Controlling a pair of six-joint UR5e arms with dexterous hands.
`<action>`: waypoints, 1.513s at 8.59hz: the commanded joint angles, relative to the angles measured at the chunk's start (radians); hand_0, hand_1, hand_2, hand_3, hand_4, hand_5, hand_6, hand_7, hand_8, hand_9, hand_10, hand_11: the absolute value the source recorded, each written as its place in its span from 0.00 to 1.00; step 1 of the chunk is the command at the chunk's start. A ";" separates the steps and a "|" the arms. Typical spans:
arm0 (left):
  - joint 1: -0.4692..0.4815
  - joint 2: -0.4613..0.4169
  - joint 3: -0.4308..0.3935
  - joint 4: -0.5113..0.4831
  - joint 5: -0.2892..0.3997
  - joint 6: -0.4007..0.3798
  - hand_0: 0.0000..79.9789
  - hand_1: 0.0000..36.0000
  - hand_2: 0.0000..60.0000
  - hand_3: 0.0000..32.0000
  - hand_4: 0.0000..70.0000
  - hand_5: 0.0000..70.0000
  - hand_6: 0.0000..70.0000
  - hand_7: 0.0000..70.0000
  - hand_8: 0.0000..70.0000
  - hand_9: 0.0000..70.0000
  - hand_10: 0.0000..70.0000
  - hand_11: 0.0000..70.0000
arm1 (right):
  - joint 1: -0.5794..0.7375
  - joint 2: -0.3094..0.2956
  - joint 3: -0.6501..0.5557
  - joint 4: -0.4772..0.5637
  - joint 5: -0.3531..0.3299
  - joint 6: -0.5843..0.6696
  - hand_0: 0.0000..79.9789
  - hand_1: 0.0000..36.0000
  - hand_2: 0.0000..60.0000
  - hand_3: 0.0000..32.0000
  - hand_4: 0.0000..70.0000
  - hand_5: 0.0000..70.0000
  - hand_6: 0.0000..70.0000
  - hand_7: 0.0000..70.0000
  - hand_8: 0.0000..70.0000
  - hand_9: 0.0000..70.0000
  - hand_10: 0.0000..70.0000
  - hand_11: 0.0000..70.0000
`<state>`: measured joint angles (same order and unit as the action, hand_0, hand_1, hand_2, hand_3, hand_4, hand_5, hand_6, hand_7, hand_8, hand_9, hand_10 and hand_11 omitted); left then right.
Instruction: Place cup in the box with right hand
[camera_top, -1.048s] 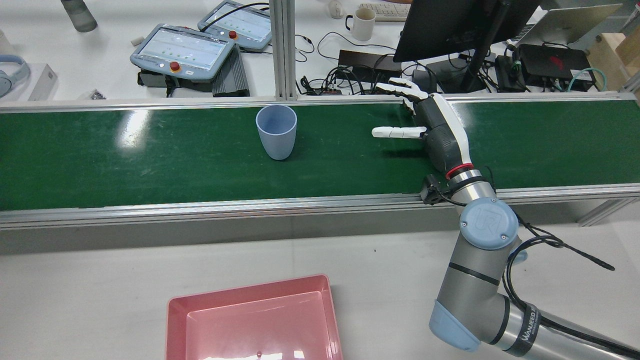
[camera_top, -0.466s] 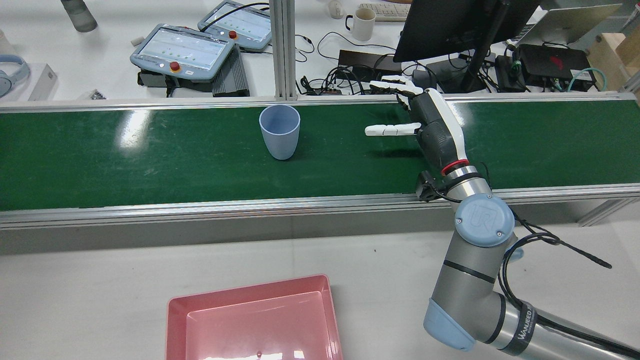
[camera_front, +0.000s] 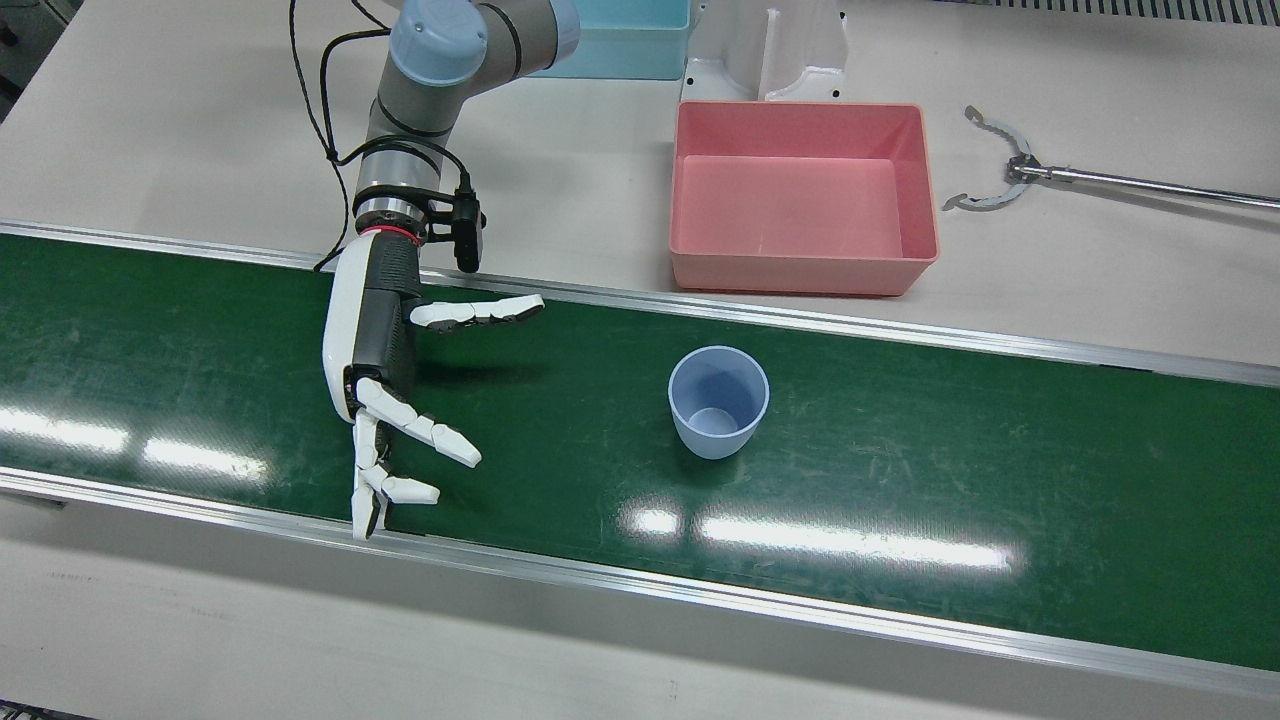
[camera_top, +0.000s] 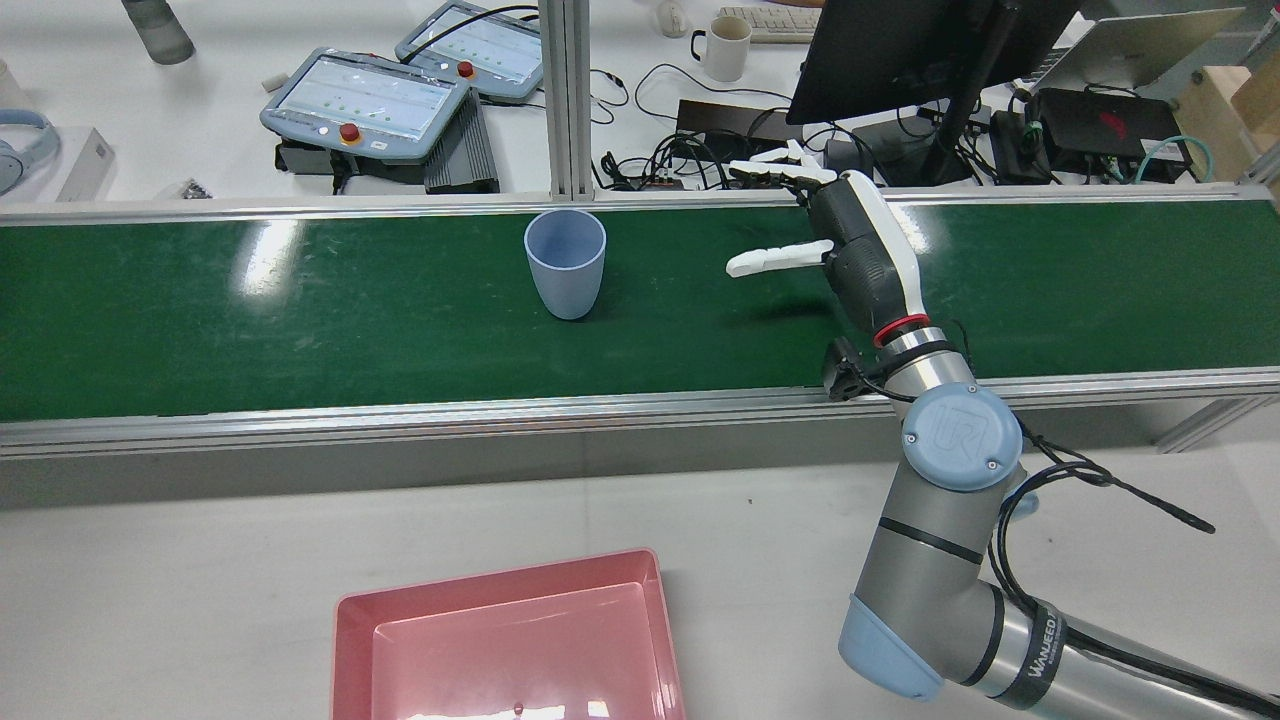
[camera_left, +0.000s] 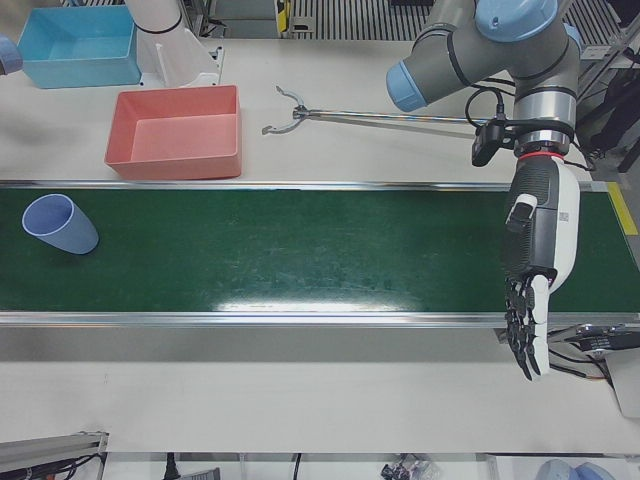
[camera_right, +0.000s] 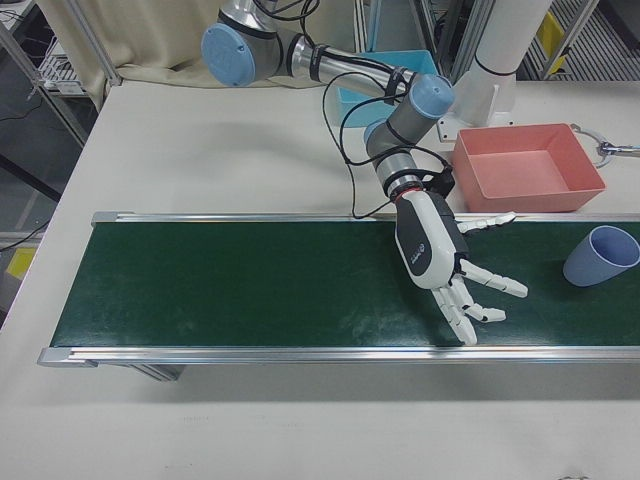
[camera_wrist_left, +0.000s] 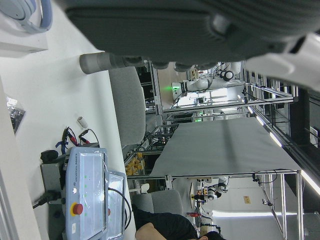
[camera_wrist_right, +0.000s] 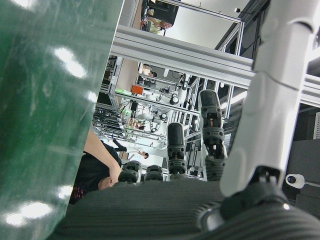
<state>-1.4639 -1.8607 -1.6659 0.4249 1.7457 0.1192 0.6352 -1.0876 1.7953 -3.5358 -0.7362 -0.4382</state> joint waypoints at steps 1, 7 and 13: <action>-0.001 0.000 0.000 0.000 0.000 0.000 0.00 0.00 0.00 0.00 0.00 0.00 0.00 0.00 0.00 0.00 0.00 0.00 | -0.002 0.006 -0.001 0.000 0.000 -0.016 0.72 0.33 0.00 0.00 0.43 0.07 0.11 0.56 0.01 0.09 0.05 0.10; 0.000 0.001 0.000 0.000 0.000 -0.001 0.00 0.00 0.00 0.00 0.00 0.00 0.00 0.00 0.00 0.00 0.00 0.00 | -0.028 0.031 -0.007 0.000 -0.002 -0.056 0.69 0.29 0.00 0.01 0.43 0.06 0.10 0.54 0.01 0.09 0.04 0.09; 0.000 0.000 0.000 0.000 0.000 0.000 0.00 0.00 0.00 0.00 0.00 0.00 0.00 0.00 0.00 0.00 0.00 0.00 | -0.035 0.116 -0.079 -0.002 0.001 -0.102 0.69 0.30 0.00 0.00 0.47 0.06 0.12 0.62 0.01 0.10 0.05 0.09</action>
<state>-1.4638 -1.8607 -1.6659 0.4249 1.7457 0.1196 0.6046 -1.0076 1.7540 -3.5363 -0.7359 -0.5316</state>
